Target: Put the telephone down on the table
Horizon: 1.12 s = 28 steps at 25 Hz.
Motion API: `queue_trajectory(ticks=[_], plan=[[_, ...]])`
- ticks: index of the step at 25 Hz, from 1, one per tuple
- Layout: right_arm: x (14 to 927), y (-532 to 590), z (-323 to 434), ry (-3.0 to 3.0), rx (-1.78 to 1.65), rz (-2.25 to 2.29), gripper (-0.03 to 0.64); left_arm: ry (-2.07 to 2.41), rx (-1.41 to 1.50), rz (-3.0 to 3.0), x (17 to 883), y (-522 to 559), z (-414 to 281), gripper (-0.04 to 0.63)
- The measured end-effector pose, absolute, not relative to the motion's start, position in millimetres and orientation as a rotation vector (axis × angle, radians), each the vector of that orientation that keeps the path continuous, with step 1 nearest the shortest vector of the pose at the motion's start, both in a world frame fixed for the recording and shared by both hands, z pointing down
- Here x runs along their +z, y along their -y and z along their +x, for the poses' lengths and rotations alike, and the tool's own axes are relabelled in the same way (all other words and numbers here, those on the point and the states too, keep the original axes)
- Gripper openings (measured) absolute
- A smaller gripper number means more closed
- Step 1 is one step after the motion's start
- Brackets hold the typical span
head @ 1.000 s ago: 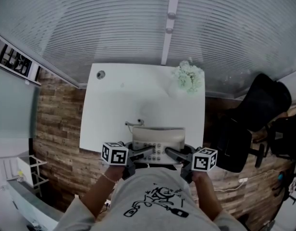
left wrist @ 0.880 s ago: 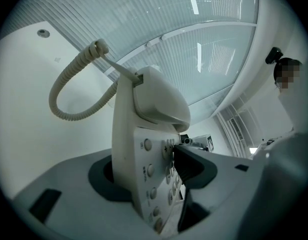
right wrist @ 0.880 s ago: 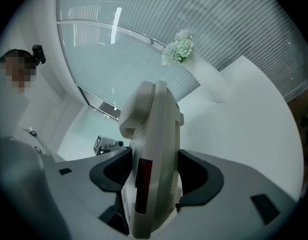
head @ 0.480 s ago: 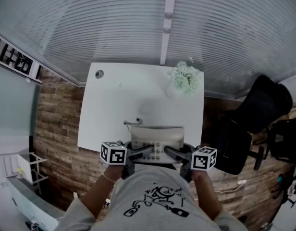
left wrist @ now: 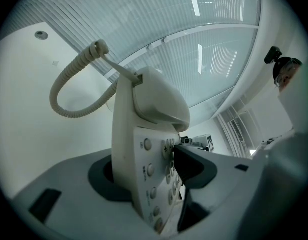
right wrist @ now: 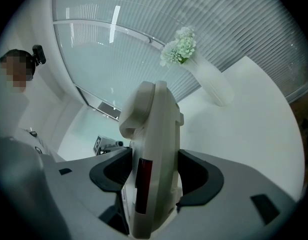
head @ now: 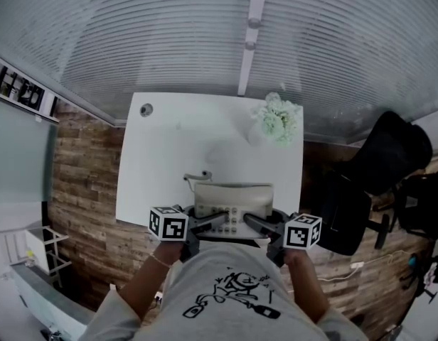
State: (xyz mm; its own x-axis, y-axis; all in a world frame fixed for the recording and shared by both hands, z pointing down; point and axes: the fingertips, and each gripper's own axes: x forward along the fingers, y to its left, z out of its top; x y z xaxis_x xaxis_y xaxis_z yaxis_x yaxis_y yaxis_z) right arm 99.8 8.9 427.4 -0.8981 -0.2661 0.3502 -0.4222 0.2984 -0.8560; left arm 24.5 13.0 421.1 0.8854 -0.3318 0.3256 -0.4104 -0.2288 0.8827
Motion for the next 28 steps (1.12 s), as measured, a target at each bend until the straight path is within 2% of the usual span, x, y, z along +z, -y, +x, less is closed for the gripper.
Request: queue_trajectory(ticks=[28], plan=[[447,11,76,2.365,1.691,0.737,0.296,0.496,0.111,1.832,444,11,-1,0.261]])
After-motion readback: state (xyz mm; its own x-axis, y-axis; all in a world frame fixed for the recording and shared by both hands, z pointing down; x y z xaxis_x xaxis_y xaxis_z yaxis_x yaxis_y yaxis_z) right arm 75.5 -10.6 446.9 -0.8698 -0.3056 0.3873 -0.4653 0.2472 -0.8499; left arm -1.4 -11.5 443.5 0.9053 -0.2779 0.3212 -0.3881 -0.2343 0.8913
